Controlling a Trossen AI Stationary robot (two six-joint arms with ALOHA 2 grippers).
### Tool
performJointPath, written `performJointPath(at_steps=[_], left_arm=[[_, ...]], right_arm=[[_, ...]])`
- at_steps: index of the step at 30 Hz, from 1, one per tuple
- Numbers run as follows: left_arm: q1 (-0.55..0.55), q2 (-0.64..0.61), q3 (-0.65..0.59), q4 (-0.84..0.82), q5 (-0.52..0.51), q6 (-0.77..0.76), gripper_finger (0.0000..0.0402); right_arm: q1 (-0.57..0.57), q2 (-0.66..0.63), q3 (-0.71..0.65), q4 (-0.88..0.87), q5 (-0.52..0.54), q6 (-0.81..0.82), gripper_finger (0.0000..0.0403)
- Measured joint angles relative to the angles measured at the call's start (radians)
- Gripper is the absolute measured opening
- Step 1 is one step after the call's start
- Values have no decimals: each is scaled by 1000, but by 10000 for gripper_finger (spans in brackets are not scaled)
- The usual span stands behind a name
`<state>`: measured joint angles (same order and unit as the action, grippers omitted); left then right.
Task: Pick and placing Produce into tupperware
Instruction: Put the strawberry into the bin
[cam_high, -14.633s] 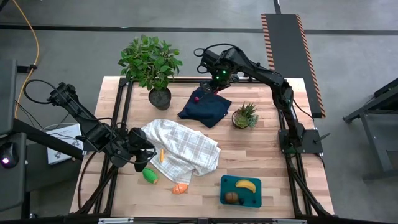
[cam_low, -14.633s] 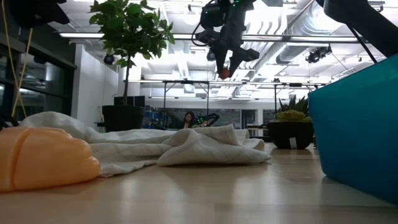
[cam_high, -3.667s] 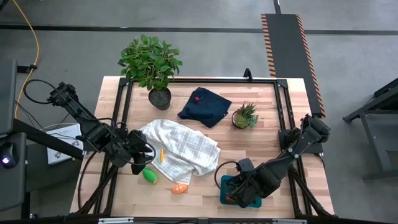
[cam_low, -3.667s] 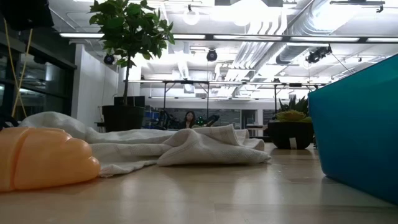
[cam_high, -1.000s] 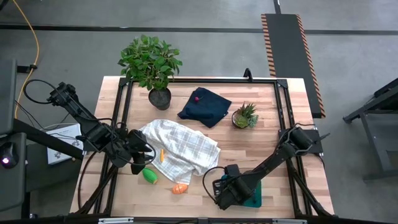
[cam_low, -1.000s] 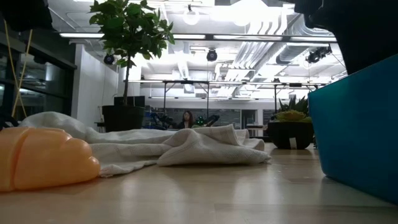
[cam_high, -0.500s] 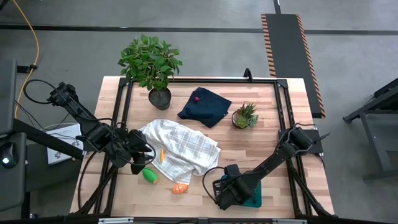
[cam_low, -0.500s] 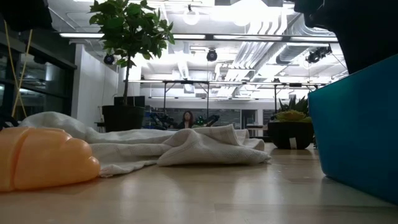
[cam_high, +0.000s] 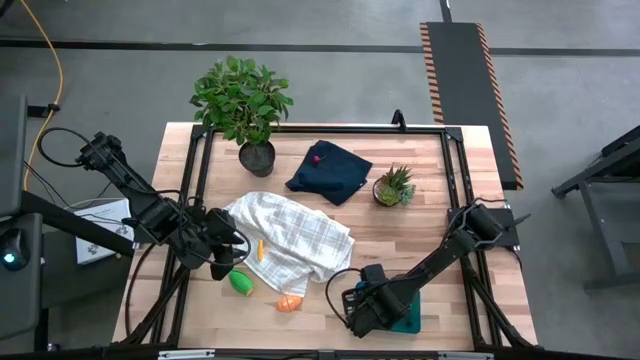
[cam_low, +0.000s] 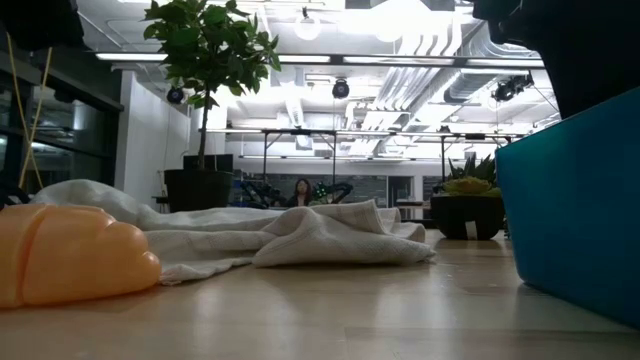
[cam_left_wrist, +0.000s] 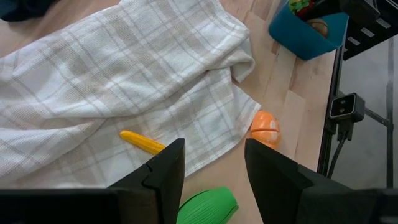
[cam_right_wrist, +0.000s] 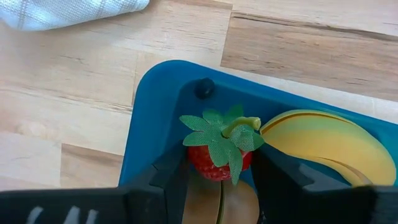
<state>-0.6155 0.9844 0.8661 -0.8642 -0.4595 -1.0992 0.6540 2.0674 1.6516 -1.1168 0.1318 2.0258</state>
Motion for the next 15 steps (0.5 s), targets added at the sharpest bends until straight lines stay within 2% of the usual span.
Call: performJointPath(at_steps=[6, 15], left_arm=[[0, 0, 0, 0, 0, 0, 156], [0, 0, 0, 0, 0, 1, 156]], right_arm=[[0, 0, 0, 7, 0, 0, 149], [0, 0, 0, 17, 1, -7, 186]])
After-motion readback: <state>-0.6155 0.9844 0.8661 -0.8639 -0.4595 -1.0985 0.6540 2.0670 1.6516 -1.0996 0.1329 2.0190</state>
